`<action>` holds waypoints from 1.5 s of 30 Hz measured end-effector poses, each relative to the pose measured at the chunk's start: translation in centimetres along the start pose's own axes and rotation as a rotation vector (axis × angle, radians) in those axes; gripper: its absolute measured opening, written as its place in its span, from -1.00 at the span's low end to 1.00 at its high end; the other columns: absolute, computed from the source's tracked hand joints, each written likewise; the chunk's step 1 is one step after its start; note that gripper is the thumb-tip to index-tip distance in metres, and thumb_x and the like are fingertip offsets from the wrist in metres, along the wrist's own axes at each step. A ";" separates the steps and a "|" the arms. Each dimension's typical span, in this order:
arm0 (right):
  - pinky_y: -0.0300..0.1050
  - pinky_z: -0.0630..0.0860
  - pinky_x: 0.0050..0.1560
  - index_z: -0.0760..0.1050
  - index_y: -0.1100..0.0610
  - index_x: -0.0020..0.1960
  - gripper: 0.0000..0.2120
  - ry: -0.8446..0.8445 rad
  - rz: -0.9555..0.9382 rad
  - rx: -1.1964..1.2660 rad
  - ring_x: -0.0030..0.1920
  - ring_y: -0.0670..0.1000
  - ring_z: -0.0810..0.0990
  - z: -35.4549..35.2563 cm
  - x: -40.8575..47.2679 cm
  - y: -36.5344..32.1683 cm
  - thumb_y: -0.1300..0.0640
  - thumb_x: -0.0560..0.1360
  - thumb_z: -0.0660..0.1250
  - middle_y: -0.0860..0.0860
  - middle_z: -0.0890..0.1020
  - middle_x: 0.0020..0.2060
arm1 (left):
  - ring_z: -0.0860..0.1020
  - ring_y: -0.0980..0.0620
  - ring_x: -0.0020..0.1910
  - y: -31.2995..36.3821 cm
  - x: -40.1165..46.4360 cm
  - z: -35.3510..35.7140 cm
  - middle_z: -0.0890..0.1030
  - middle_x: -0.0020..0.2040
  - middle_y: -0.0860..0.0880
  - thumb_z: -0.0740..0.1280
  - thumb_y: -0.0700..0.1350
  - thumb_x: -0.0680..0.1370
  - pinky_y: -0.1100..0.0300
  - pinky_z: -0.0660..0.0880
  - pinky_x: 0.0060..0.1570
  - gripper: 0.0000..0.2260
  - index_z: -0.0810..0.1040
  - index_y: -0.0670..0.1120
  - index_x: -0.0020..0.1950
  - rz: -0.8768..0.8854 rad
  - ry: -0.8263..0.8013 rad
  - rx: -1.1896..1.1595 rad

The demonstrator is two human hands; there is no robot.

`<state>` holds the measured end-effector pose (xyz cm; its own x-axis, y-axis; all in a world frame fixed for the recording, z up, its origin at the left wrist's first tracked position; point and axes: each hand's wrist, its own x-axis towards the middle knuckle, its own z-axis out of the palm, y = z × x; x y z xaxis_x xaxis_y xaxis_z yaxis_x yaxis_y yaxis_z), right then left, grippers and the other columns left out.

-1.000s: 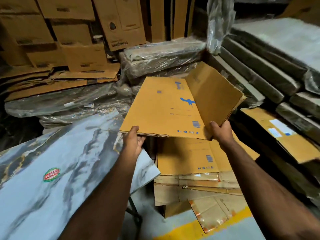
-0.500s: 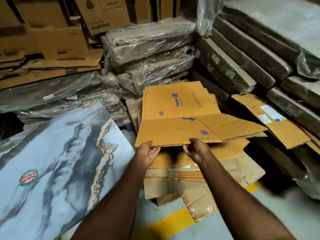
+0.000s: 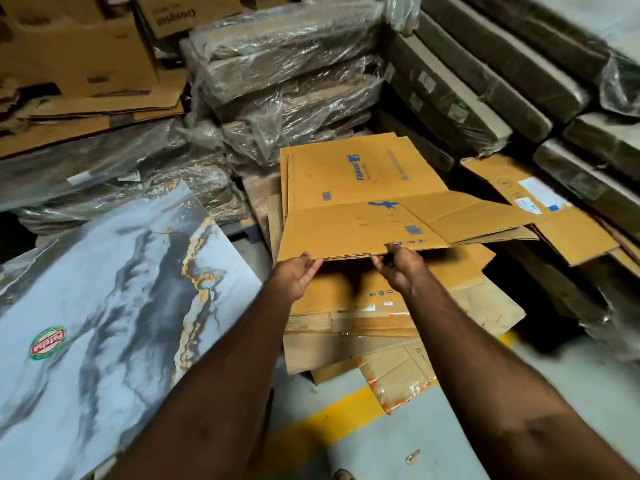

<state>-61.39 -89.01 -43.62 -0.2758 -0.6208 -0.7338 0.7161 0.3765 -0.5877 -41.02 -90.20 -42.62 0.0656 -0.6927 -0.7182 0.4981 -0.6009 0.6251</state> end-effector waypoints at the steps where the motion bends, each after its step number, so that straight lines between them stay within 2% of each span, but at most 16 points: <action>1: -0.05 0.66 -0.21 0.45 0.29 -0.05 -0.91 0.002 0.010 -0.006 -0.22 0.04 0.51 -0.6 0.4 -0.1 0.28 0.63 0.25 0.17 0.49 -0.20 | 0.57 -0.15 0.09 -0.4 0.1 0.0 0.53 -0.04 -0.22 0.22 -0.38 0.62 0.14 0.57 -0.03 -0.80 0.43 -0.39 0.23 -0.018 0.011 -0.008; 5: -0.08 0.64 0.00 0.47 0.34 -0.07 -0.88 -0.049 0.029 -0.097 -0.13 0.05 0.60 -3.3 0.8 0.1 0.35 0.62 0.21 0.20 0.58 -0.15 | 0.52 -0.24 0.25 -2.8 0.1 -0.8 0.55 0.11 -0.30 0.03 -0.48 0.61 0.05 0.58 0.13 -0.69 0.39 -0.35 0.31 -0.086 0.022 -0.130; 7: -0.15 0.66 -0.16 0.47 0.39 0.09 -0.89 -0.071 0.026 -0.086 -0.05 0.06 0.61 -4.2 1.0 0.7 0.36 0.62 0.21 0.23 0.60 -0.05 | 0.54 -0.26 0.17 -3.5 0.6 -1.0 0.49 0.27 -0.32 0.05 -0.49 0.60 0.09 0.65 -0.20 -0.65 0.35 -0.37 0.37 -0.091 0.035 -0.149; 9: -0.17 0.65 -0.24 0.37 0.40 0.28 -0.74 -0.063 -0.023 -0.038 0.06 0.09 0.61 -4.8 1.4 1.4 0.36 0.61 0.23 0.27 0.57 0.11 | 0.55 -0.29 0.11 -3.8 1.1 -1.1 0.42 0.34 -0.36 0.09 -0.49 0.59 0.08 0.64 -0.37 -0.63 0.31 -0.38 0.40 -0.095 0.035 -0.152; 12: -0.19 0.67 -0.20 0.34 0.36 0.36 -0.67 -0.075 -0.031 0.033 -0.01 0.02 0.63 -4.8 1.1 2.1 0.32 0.62 0.23 0.22 0.56 0.08 | 0.49 -0.26 0.28 -3.7 0.5 -0.5 0.40 0.37 -0.37 0.13 -0.42 0.63 0.13 0.64 -0.06 -0.67 0.30 -0.42 0.39 -0.114 -0.012 -0.181; 14: -0.21 0.65 -0.09 0.42 0.29 0.32 -0.74 -0.090 -0.004 0.046 -0.08 -0.03 0.61 -4.3 0.8 2.1 0.26 0.64 0.22 0.16 0.56 0.04 | 0.43 -0.22 0.36 -3.7 -0.2 0.1 0.38 0.39 -0.34 0.15 -0.41 0.63 0.08 0.49 0.28 -0.68 0.30 -0.41 0.39 -0.124 -0.053 -0.234; 16: -0.22 0.63 -0.05 0.45 0.22 0.30 -0.75 -0.118 0.026 0.044 -0.07 -0.04 0.61 -3.8 0.5 1.9 0.17 0.66 0.21 0.13 0.56 0.06 | 0.37 -0.19 0.42 -3.4 -0.6 0.3 0.32 0.43 -0.33 0.17 -0.40 0.63 0.05 0.38 0.40 -0.68 0.31 -0.39 0.38 -0.127 -0.084 -0.217; 18: -0.16 0.56 0.07 0.43 0.16 0.35 -0.69 -0.155 0.042 -0.006 0.02 -0.02 0.62 -3.9 0.3 1.9 0.04 0.67 0.19 0.09 0.60 0.06 | 0.32 -0.19 0.46 -3.4 -0.8 0.2 0.26 0.48 -0.33 0.20 -0.36 0.63 0.04 0.34 0.42 -0.66 0.29 -0.38 0.40 -0.129 -0.110 -0.158; 21: 0.01 0.35 0.44 0.25 0.19 0.51 -0.46 -0.188 0.044 -0.074 0.41 0.07 0.43 -5.0 0.3 2.5 -0.13 0.67 0.12 0.08 0.45 0.36 | 0.32 -0.21 0.45 -3.9 -1.2 -0.4 0.23 0.49 -0.33 0.26 -0.26 0.64 0.02 0.37 0.37 -0.61 0.29 -0.34 0.43 -0.150 -0.147 0.028; 23: -0.01 0.42 0.36 0.37 0.12 0.38 -0.53 -0.186 0.045 -0.089 0.25 0.04 0.52 -5.5 0.0 3.2 -0.19 0.64 0.14 0.08 0.51 0.24 | 0.25 -0.23 0.50 -4.5 -1.9 -0.8 0.17 0.53 -0.33 0.28 -0.21 0.63 0.00 0.32 0.42 -0.57 0.28 -0.28 0.47 -0.148 -0.189 0.113; 25: -0.06 0.49 0.14 0.39 0.03 0.16 -0.70 -0.179 0.039 -0.114 -0.05 0.00 0.48 -5.7 -0.9 4.0 -0.18 0.64 0.14 0.00 0.43 -0.07 | 0.20 -0.21 0.53 -5.0 -2.7 -1.1 0.17 0.55 -0.27 0.28 -0.17 0.64 0.00 0.27 0.44 -0.54 0.26 -0.21 0.51 -0.121 -0.237 0.152; 30: 0.01 0.45 0.26 0.35 0.14 0.37 -0.54 -0.301 -0.024 -0.219 0.26 0.10 0.49 -4.5 -4.8 5.9 -0.18 0.65 0.11 0.08 0.48 0.21 | 0.30 -0.14 0.50 -4.2 -5.5 -3.2 0.37 0.47 -0.19 0.23 -0.13 0.66 0.01 0.30 0.41 -0.65 0.35 -0.13 0.44 -0.012 -0.364 0.237; 33: 0.04 0.44 0.31 0.39 0.12 0.34 -0.54 -0.480 -0.013 -0.330 0.33 0.09 0.50 -1.8 -9.1 7.6 -0.19 0.65 0.07 0.10 0.53 0.31 | 0.35 -0.10 0.46 -3.0 -7.7 -6.7 0.47 0.39 -0.14 0.23 -0.11 0.65 -0.02 0.30 0.44 -0.74 0.42 -0.09 0.34 0.120 -0.402 0.282; 38: 0.01 0.44 0.27 0.44 0.10 0.32 -0.55 -0.790 -0.029 -0.505 0.20 0.02 0.56 4.9 -16.3 11.8 -0.18 0.66 0.03 0.05 0.60 0.21 | 0.52 0.00 0.32 0.7 -12.5 -15.5 0.61 0.26 -0.05 0.18 -0.14 0.67 0.13 0.46 0.23 -0.78 0.51 -0.05 0.28 0.408 -0.282 0.220; 41: 0.01 0.45 0.25 0.45 0.09 0.31 -0.54 -0.974 -0.017 -0.582 0.19 0.02 0.58 9.8 -21.3 16.1 -0.19 0.61 0.09 0.06 0.62 0.22 | 0.56 0.01 0.16 3.6 -18.5 -21.4 0.64 0.15 -0.05 0.22 -0.17 0.63 0.17 0.44 0.14 -0.82 0.54 -0.06 0.19 0.523 -0.081 0.123; 45: -0.06 0.50 0.17 0.48 0.03 0.25 -0.51 -1.269 0.036 -0.713 0.15 -0.05 0.61 15.9 -29.6 24.1 -0.24 0.50 0.10 -0.01 0.64 0.16 | 0.57 0.06 0.07 6.3 -27.5 -30.4 0.64 0.10 -0.04 0.28 -0.17 0.61 0.11 0.43 0.20 -0.87 0.57 -0.04 0.12 0.682 0.191 0.078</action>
<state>-25.82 -72.50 -30.62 0.7466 -0.6390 -0.1849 0.1423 0.4249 -0.8940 -13.37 -62.79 -28.23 0.4947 -0.8468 -0.1955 0.2289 -0.0901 0.9693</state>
